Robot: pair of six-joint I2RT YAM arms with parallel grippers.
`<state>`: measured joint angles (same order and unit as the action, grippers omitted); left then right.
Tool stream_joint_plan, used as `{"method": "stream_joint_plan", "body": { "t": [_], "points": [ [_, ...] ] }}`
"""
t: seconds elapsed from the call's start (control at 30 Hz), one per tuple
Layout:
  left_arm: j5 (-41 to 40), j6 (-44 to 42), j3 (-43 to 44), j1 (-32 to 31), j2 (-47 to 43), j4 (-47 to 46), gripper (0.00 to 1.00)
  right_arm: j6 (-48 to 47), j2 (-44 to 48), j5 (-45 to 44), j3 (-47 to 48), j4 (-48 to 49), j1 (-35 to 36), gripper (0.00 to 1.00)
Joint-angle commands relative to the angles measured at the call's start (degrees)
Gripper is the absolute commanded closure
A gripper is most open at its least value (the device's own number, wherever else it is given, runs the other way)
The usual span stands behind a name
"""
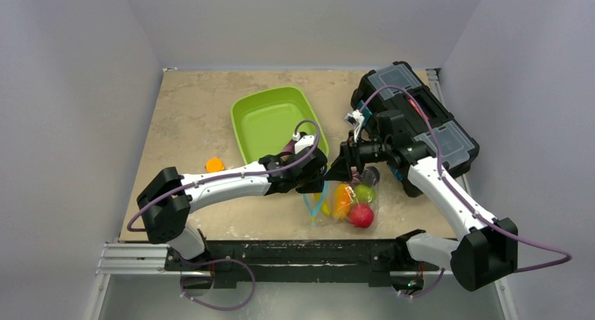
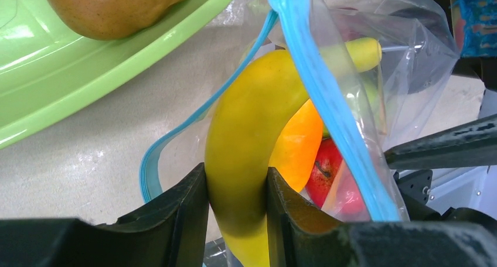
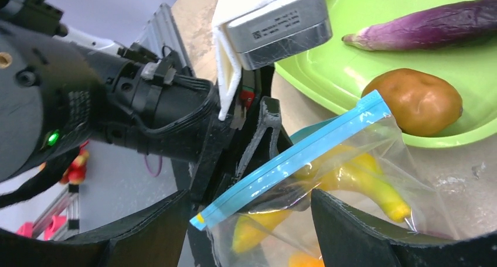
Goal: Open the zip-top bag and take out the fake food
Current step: Pick up the fake fruit from the zipper food storage bag.
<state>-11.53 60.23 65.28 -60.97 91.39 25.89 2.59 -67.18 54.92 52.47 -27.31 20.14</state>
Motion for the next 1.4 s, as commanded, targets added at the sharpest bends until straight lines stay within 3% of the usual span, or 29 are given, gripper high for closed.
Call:
{"method": "stream_joint_plan", "body": {
  "t": [0.0,0.17,0.3,0.43,0.73,1.1,1.37],
  "points": [
    [-3.3,2.9,2.4,-0.5,-0.7,2.1,1.0,7.3,1.8,-11.0,-1.5,5.4,2.7,0.26],
    [-5.6,3.5,3.0,-0.8,-1.7,4.7,1.0,7.2,1.7,-18.1,-0.6,5.0,4.4,0.29],
    [-7.1,3.6,4.2,-0.9,-2.3,7.1,1.0,6.4,1.4,-21.6,-0.3,5.1,5.5,0.39],
    [-8.3,3.5,4.5,-1.0,-3.2,8.1,1.0,6.7,1.3,-20.2,0.1,5.3,5.9,0.43],
    [-9.2,3.1,5.1,-1.0,-4.9,10.5,1.0,6.9,1.3,-11.6,0.8,5.7,6.3,0.32],
    [-12.6,1.3,5.7,-1.0,-7.1,15.3,1.0,4.6,-0.9,-22.6,4.6,5.7,8.9,0.33],
    [-18.0,-2.7,6.5,-1.0,-8.4,20.6,1.0,4.2,-0.5,-18.5,7.4,5.1,7.3,0.31]
  ]
}}
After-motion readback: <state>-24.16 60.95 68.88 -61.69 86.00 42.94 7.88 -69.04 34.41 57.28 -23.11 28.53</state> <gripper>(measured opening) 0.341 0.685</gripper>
